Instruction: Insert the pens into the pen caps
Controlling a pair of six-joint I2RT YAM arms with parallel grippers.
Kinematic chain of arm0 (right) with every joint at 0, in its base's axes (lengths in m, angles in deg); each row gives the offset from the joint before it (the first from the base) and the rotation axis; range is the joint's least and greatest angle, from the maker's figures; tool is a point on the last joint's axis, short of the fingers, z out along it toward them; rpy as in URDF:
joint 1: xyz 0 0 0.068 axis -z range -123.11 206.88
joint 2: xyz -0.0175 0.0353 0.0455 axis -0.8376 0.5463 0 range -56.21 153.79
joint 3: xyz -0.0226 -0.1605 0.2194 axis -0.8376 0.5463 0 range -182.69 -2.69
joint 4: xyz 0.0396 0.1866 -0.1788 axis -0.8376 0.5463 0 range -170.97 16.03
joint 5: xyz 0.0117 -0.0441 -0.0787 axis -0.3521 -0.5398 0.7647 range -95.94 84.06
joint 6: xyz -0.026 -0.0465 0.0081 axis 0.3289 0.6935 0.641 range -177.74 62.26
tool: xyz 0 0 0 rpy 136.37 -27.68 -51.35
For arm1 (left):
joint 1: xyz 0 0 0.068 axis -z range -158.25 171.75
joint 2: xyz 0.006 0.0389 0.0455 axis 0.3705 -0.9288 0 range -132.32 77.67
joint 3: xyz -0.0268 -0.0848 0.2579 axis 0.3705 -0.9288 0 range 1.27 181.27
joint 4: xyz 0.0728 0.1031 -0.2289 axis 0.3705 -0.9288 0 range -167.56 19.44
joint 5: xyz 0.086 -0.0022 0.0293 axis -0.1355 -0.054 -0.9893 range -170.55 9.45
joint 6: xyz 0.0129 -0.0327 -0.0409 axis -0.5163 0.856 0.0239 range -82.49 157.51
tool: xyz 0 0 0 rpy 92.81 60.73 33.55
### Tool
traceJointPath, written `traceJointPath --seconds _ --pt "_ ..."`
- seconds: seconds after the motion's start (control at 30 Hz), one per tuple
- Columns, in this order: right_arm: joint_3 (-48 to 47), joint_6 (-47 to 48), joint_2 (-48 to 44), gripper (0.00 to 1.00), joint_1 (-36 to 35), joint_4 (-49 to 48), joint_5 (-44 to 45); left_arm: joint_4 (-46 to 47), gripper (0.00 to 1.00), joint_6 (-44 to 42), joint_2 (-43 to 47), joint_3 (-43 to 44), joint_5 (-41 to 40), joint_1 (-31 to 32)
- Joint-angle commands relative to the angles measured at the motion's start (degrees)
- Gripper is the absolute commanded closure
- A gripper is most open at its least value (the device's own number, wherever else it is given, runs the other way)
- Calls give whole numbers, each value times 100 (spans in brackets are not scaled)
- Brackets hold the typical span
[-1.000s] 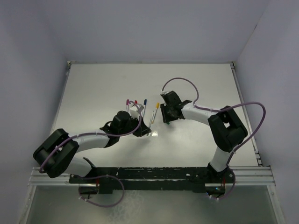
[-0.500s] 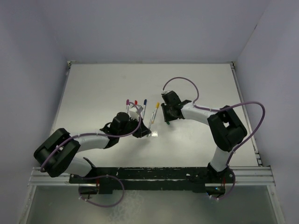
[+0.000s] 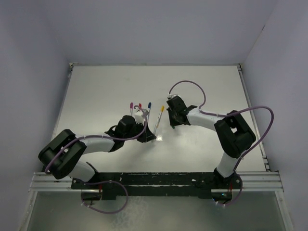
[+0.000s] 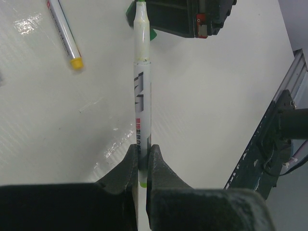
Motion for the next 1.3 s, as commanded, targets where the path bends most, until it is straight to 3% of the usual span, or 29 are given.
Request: traceJointPath --seconds 0.0,0.2,0.4,0.67,0.97,1.27 --pt "324 -241 470 97 -85 945 -31 -66 100 84 -43 295 38 -26" --pt "165 -296 508 100 -112 1185 201 -639 100 16 89 376 -316 -24" --pt "-237 -386 -217 100 -112 1153 131 -642 100 -255 134 470 -32 -17" --pt "-63 -176 -1743 100 -113 -28 382 -178 100 -193 102 589 147 181" --pt "1164 -344 -3580 100 -114 -1764 554 1129 100 -16 45 624 176 757" --pt "2052 -414 -4557 100 -114 -3073 497 1982 100 290 -289 759 299 894"
